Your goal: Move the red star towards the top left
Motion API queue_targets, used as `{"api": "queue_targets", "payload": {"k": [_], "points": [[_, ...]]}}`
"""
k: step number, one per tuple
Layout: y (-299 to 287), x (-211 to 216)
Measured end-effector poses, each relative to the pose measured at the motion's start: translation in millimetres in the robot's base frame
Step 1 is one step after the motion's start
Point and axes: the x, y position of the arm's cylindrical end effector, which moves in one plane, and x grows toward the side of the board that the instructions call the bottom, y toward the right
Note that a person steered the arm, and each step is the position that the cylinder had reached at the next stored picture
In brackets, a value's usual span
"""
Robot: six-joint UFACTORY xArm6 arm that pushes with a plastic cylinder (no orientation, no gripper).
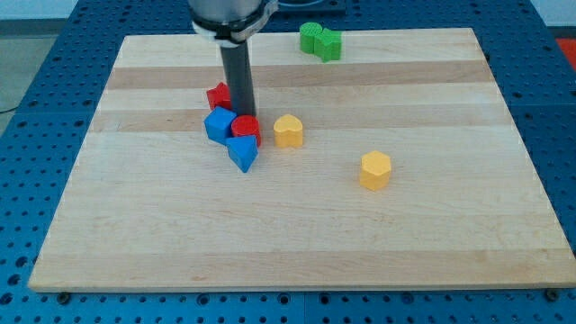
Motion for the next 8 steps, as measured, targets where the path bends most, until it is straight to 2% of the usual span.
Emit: {"api": "queue_targets", "payload": {"k": [1,3,4,5,6,7,8], "points": [[-31.3,-3.2],[-32.1,-49.5],[14.0,-51.9],[35.6,-65.5],[0.9,-84.9],[-40.8,-85.8],[-45.8,-62.0]]}}
